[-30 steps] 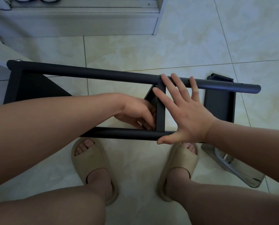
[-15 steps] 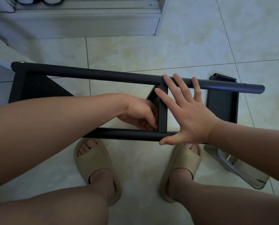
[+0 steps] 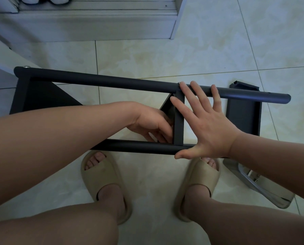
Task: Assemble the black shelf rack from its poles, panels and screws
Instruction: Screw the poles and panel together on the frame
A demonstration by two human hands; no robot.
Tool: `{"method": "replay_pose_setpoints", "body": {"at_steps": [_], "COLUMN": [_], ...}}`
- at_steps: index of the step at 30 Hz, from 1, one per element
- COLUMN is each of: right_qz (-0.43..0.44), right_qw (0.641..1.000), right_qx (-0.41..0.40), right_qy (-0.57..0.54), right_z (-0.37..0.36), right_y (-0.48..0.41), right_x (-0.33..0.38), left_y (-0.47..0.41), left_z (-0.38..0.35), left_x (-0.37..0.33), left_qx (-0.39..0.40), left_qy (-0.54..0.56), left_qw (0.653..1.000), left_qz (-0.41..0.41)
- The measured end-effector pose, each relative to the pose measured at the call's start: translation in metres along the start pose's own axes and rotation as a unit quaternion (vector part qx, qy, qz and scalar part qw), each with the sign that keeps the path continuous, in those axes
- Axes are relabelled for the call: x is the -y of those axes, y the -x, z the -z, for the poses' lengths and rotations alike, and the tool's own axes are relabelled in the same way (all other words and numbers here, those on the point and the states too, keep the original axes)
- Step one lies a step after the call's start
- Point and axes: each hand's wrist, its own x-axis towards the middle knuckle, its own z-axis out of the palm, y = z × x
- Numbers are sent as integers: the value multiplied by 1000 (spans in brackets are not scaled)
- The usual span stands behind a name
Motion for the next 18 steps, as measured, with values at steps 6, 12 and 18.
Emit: {"method": "replay_pose_setpoints", "body": {"at_steps": [6,12,18], "right_qz": [-1,-2,-2], "right_qw": [1000,1000,1000], "right_qx": [0,2,3], "right_qy": [-3,-5,-3], "right_z": [1,1,1], "right_y": [0,-1,-1], "right_x": [0,1,1], "left_y": [5,6,3], "left_z": [11,14,7], "left_x": [-7,-11,-16], "left_qx": [-16,-22,-8], "left_qy": [-66,-73,-107], "left_qw": [995,992,991], "left_qz": [76,100,82]}}
